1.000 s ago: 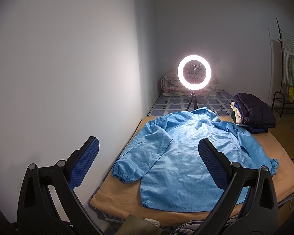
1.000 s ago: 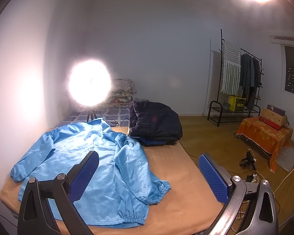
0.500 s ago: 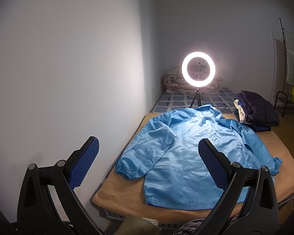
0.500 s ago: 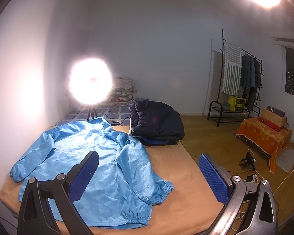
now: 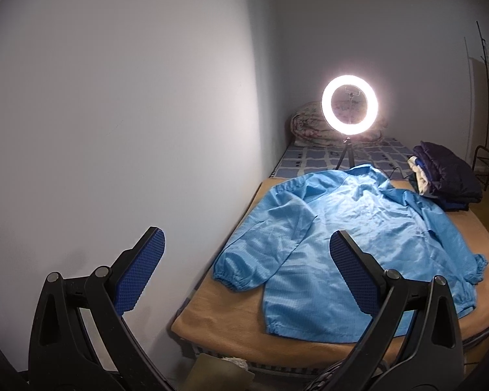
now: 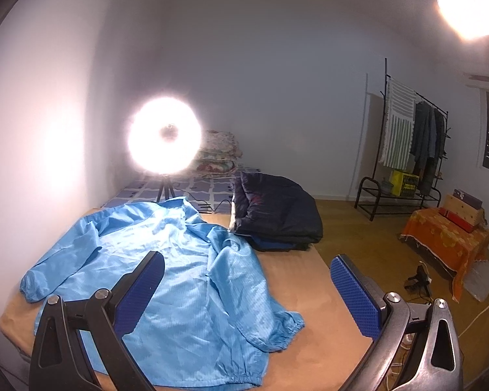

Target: Fold large clothes

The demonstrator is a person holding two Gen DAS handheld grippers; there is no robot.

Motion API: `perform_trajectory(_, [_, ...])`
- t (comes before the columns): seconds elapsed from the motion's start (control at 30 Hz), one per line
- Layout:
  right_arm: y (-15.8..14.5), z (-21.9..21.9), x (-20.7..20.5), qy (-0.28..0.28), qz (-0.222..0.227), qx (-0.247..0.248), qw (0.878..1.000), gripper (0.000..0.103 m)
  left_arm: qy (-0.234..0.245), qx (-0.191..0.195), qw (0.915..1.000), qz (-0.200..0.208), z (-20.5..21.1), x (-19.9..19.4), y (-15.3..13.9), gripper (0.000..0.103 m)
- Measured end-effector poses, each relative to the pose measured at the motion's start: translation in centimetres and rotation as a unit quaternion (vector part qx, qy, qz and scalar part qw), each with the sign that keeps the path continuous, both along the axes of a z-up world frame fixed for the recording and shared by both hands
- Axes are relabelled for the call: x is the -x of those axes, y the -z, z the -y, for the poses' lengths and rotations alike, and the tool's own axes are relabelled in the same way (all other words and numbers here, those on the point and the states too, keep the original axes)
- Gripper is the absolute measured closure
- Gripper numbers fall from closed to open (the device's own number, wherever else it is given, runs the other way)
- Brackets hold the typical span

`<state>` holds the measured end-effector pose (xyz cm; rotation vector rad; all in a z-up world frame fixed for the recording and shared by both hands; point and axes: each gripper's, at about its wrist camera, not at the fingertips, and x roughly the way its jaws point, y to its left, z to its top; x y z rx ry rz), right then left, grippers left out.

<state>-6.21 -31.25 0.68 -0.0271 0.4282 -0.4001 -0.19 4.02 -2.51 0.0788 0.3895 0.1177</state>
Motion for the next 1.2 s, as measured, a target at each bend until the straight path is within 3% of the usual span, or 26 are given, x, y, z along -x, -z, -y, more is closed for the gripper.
perform_trajectory(0.5, [0.2,-6.5,-7.3,-0.089,-0.01,0.032,0.995,0.0,-0.052,-0.01,0.9984,-0.019,-3.7,-0.5,2.9,0.0])
perform_trajectory(0.77, [2.2,-10.6,-12.2,-0.174,-0.023,0.036,0.984,0.0,-0.062,0.004,0.9972,-0.042,-6.0,-0.7,6.3,0.0])
perform_trajectory(0.87, [3.1,-13.1,-14.6,-0.231,-0.022,0.057,0.971,0.001,-0.073,0.01,0.9959,-0.053,-7.1,-0.4,7.7,0.002])
perform_trajectory(1.0, [4.5,-16.7,-18.3,-0.301,-0.063,0.058,0.95,0.003,-0.082,0.007,0.9941,-0.07,-8.1,-0.1,9.5,0.014])
perform_trajectory(1.2, [7.3,-22.0,-22.5,-0.388,-0.131,0.02,0.912,0.023,-0.078,0.012,0.9929,-0.089,-8.9,0.7,11.4,0.024])
